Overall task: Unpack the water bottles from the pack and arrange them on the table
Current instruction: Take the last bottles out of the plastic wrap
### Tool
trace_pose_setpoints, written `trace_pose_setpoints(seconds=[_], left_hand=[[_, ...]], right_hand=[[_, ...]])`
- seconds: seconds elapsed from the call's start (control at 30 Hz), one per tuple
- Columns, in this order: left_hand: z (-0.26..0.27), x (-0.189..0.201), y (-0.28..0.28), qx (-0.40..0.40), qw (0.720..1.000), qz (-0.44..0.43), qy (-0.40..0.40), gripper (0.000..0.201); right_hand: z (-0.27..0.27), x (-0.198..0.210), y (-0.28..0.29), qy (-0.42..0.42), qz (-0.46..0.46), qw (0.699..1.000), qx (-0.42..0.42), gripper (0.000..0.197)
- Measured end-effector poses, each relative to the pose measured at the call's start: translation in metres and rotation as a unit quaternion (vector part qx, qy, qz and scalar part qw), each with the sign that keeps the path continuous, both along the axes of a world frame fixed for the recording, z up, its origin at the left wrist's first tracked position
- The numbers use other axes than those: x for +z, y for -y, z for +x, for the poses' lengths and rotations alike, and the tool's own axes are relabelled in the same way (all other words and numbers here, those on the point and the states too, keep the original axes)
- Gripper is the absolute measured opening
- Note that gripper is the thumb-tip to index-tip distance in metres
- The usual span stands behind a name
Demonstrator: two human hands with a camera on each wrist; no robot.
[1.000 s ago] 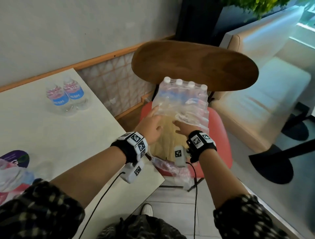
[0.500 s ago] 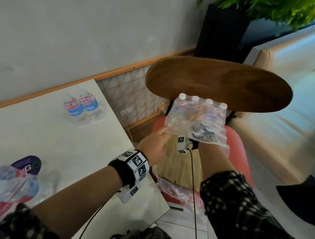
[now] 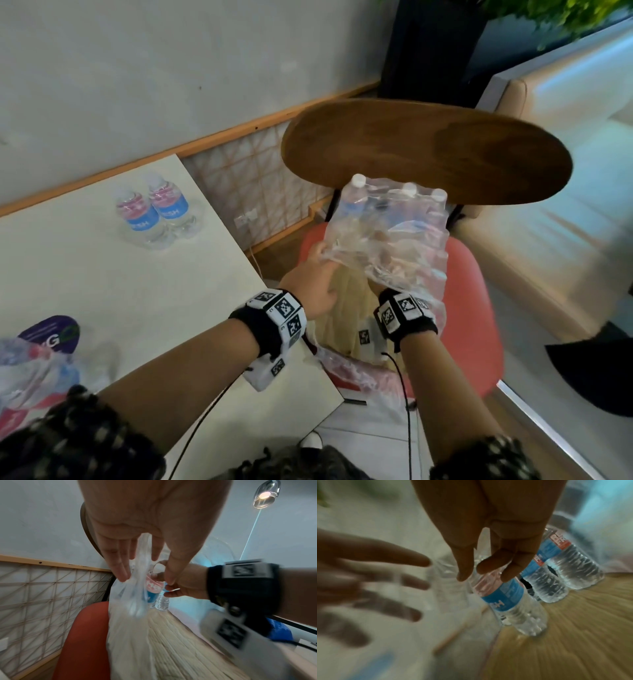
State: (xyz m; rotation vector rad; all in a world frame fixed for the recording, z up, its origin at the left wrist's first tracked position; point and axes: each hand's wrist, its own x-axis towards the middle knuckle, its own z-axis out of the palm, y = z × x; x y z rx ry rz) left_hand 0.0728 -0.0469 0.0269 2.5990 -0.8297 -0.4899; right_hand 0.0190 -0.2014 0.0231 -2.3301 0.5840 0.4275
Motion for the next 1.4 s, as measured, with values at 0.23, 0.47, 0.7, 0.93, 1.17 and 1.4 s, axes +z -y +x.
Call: trace_pose_setpoints(seconds=[0.23,0.47,0.7,0.93,1.17,1.4], left_hand=[[0.009,-0.017,0.009,-0.008,0.999,-0.013,-0.045,0.063],[0.014,-0.024,0.007,0.022,0.995,-0.063,-0.068,0.065],[0.000,-0.013,0.007,0.019,0.995,-0.080,-0.048,0.064],[0.001,-0.011,0.002,0.030,0.995,-0.077,-0.059,0.067],[-0.002,-0.012,-0.001,0.031,0.995,-0.069,-0.059,0.067],[-0.001,-0.010,-0.004,0.038,0.995,-0.068,-0.066,0.063]], right_hand=[[-0.007,-0.002,-0.010,-0.007,0.209,0.975,-0.082,0.053],[0.034,-0.029,0.050,-0.009,0.126,0.970,-0.208,0.027],[0.061,-0.015,0.062,-0.006,0.128,0.975,-0.180,0.041],[0.067,-0.008,0.060,0.003,0.074,0.977,-0.202,0.063],[0.073,0.000,0.044,0.062,0.053,0.978,-0.193,0.060],[0.077,-0.032,0.058,0.006,-0.038,0.992,-0.121,0.059]])
